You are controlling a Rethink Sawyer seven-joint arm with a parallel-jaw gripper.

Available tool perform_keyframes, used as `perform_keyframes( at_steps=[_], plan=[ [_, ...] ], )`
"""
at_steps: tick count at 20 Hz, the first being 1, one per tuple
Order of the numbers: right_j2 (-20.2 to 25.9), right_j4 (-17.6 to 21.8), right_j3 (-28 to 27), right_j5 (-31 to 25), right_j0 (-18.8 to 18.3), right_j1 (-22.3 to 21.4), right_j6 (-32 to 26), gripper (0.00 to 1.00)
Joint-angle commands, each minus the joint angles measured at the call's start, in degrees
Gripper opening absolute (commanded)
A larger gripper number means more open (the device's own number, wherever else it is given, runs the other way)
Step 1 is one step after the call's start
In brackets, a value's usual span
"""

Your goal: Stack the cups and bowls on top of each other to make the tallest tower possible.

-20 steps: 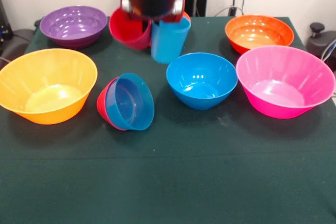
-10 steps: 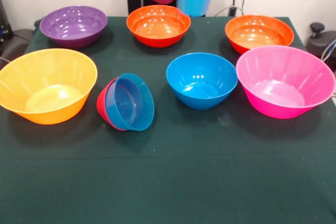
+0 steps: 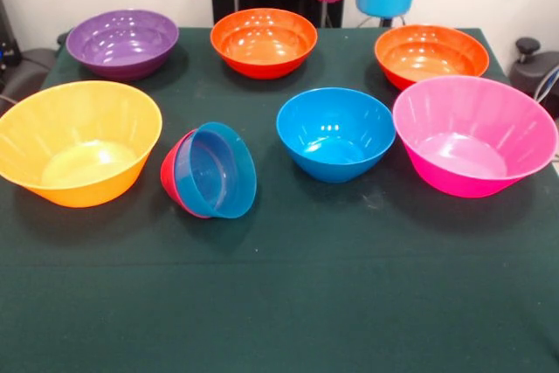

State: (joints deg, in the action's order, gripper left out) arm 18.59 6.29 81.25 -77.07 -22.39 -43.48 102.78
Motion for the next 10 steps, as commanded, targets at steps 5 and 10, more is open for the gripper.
perform_keyframes(
  at_steps=[5, 10],
  plan=[
    [-1.5, 1.1, 6.3, 11.7, 1.6, 2.7, 6.3, 0.00],
    [-2.4, 2.0, 9.5, 15.7, 1.8, 1.3, 5.6, 0.00]
  ],
)
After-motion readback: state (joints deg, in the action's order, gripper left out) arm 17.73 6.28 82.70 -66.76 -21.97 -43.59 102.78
